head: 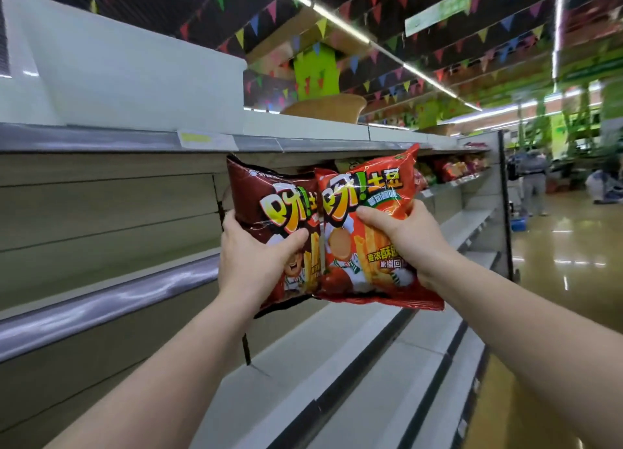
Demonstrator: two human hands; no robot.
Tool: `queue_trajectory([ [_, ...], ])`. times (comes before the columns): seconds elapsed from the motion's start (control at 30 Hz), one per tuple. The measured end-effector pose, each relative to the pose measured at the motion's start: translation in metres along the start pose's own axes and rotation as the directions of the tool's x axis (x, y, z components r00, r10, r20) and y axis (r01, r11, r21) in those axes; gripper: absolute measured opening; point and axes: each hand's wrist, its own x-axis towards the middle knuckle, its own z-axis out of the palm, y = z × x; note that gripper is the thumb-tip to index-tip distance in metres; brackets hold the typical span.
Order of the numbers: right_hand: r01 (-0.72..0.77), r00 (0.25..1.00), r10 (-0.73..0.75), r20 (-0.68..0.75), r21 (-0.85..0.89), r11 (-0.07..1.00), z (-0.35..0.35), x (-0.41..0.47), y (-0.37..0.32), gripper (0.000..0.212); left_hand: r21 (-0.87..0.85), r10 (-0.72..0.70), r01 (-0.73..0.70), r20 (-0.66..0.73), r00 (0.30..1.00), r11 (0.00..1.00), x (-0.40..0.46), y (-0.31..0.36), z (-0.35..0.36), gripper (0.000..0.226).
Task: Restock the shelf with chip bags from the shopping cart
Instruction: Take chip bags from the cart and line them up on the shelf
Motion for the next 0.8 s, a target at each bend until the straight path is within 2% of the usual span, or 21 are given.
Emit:
queue_trajectory([
  [0.17, -0.045, 0.996, 0.046, 0.075, -0.014, 0.999, -0.032, 0.075, 0.021, 0.094, -0.006, -0.114, 0.114, -0.035, 0.993, 0.993, 0.038, 0.004, 0.064, 0.075],
  [0.2, -0.061, 0.993, 0.062, 0.096, -0.006, 0.998, -0.038, 0.091, 0.024, 0.094, -0.011, -0.152, 0.152, -0.025, 0.988, 0.988, 0.048, 0.007, 0.073, 0.077],
  [0.27, -0.101, 0.985, 0.097, 0.143, 0.025, 0.995, -0.048, 0.123, 0.031, 0.088, -0.036, -0.21, 0.209, 0.003, 0.978, 0.977, 0.069, 0.006, 0.088, 0.096],
  [0.37, -0.169, 0.964, 0.142, 0.224, 0.104, 0.98, -0.055, 0.165, 0.041, 0.062, -0.027, -0.292, 0.292, -0.001, 0.956, 0.956, 0.101, -0.004, 0.103, 0.11],
  [0.43, -0.21, 0.948, 0.17, 0.268, 0.128, 0.969, -0.053, 0.19, 0.05, 0.054, -0.032, -0.324, 0.324, 0.014, 0.946, 0.945, 0.113, 0.0, 0.11, 0.095],
  [0.53, -0.263, 0.923, 0.203, 0.328, 0.151, 0.953, -0.042, 0.228, 0.063, 0.055, -0.02, -0.337, 0.338, 0.042, 0.94, 0.941, 0.132, 0.002, 0.12, 0.066],
  [0.7, -0.291, 0.89, 0.21, 0.404, 0.149, 0.945, -0.02, 0.278, 0.075, 0.03, 0.04, -0.366, 0.364, 0.059, 0.929, 0.931, 0.171, -0.013, 0.122, 0.093],
  [0.8, -0.326, 0.833, 0.235, 0.501, 0.102, 0.94, -0.005, 0.311, 0.076, 0.028, 0.037, -0.392, 0.39, 0.097, 0.915, 0.92, 0.186, -0.014, 0.12, 0.09],
])
